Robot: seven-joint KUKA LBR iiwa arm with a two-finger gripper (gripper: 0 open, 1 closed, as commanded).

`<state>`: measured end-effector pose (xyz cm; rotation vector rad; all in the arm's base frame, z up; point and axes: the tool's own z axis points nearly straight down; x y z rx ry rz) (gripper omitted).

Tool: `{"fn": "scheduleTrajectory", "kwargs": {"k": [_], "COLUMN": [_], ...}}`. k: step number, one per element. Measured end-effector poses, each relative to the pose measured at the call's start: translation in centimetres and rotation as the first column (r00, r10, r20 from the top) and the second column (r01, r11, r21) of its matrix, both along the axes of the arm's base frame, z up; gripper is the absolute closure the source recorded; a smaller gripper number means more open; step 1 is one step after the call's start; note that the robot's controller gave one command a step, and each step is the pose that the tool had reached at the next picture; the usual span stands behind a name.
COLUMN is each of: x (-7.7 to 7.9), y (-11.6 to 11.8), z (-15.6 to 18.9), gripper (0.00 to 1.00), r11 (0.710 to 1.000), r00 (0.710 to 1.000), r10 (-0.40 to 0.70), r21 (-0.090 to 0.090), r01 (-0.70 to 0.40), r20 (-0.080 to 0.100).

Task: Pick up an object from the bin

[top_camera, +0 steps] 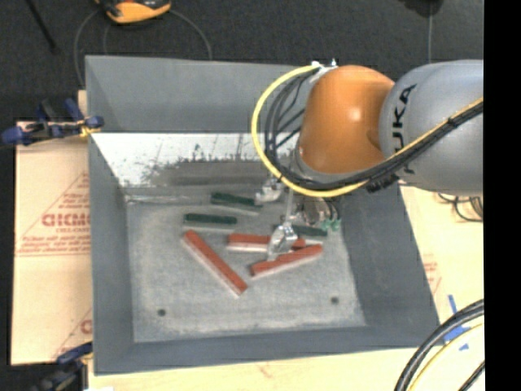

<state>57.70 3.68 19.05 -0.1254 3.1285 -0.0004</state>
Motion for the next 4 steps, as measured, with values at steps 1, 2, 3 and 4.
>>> {"fn": "scheduleTrajectory", "kwargs": {"k": [1,2,3,4], "x": [-2.0,-1.2,-0.2,0.2], "y": [2.1,1.0,0.5,-0.7], "z": [1.2,0.9,-4.8,-10.9], "gripper": [0.0,0.0,0.0,1.0], "r11": [0.986,0.958,0.95,0.956], "r00": [0.986,0.958,0.95,0.956], "r10": [0.165,0.287,0.312,0.294], "r21": [-0.001,-0.003,-0.004,0.0], "r01": [-0.165,-0.287,-0.312,-0.294], "r20": [-0.021,0.012,-0.002,0.0]}}
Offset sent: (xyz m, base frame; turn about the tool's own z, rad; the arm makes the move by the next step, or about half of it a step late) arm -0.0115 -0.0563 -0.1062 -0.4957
